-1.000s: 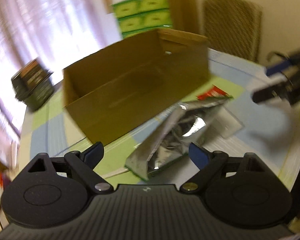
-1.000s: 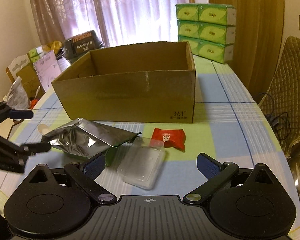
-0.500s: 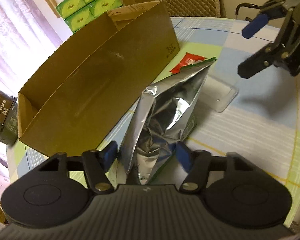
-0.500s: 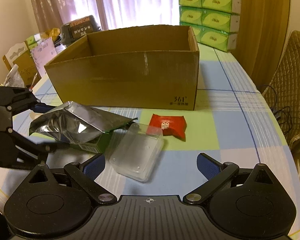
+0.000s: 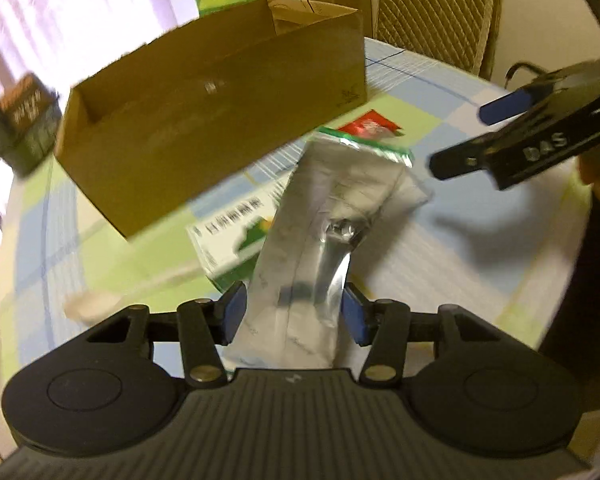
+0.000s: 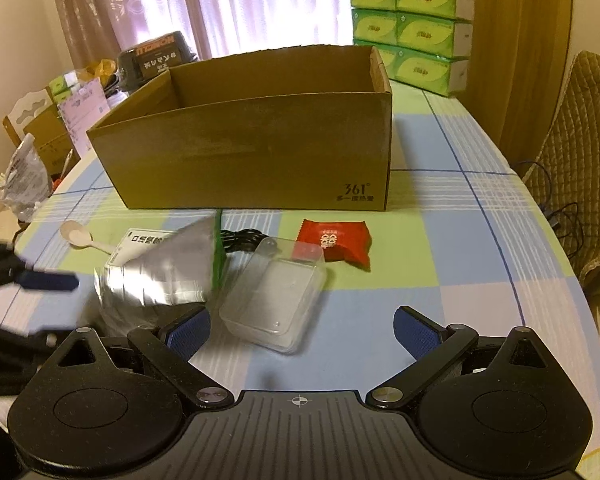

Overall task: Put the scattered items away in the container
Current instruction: 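Grasp the silver foil bag at its sealed end with the left tool, then hold the foil bag in the left tool while the right tool grasps the clear plastic lid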

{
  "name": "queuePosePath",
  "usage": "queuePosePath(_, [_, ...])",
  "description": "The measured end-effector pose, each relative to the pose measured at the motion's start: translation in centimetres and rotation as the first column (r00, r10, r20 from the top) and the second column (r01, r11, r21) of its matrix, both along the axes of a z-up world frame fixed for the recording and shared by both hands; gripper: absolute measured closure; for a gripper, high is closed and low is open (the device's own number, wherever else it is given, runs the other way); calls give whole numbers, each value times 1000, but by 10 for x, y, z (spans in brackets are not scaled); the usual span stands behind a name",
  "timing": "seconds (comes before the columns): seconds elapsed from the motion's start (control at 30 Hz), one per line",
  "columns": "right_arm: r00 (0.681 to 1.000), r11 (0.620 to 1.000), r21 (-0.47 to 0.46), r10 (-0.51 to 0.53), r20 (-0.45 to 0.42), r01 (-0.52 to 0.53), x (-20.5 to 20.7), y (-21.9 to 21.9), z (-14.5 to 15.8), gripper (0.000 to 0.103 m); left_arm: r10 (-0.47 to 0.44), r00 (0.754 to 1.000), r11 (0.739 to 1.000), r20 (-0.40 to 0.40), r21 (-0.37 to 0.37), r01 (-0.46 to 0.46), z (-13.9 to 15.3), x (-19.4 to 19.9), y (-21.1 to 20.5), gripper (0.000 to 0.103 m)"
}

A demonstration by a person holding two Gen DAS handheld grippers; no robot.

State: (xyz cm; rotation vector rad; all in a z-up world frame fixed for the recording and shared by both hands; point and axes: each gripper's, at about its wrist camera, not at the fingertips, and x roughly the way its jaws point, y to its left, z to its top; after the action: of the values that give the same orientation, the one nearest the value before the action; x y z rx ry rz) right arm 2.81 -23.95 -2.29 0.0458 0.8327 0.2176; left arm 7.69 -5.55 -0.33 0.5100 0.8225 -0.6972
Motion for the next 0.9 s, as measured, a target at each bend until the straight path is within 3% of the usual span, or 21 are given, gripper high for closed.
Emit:
queuePosePath(0.17, [1000,1000,5,-7,2,7,-3,-2,1,0,-23,999,1000,34,14,23,-8,-14,-7,42])
queuePosePath(0.3, [1000,1000,6,-20,2,20,-5,-9,2,0,-150,983,987,108,69,143,-9,-14,-11,33])
queuePosePath(0.47, [999,999,-2,-44,-4,44,-6,-17,1,0,-209,976,974,55,101,202,-18,8,-16,38])
queuePosePath(0.53, [999,999,0,-51,-7,51,-6,-19,0,0,-175,985,982,-4,70,175,-21,18,-15,55])
queuePosePath(0.8, [999,999,4,-44,-9,44,-7,-17,-1,0,-22,993,999,-117,-52,17,-8,9,-3,60])
queuePosePath(0.87, [999,999,8,-42,-12,42,-8,-17,-1,0,-37,993,998,-111,-62,30,-3,5,-3,57])
queuePosePath(0.9, [999,999,7,-41,-12,41,-9,-17,-1,0,-62,992,997,-106,-54,57,-1,3,-3,50])
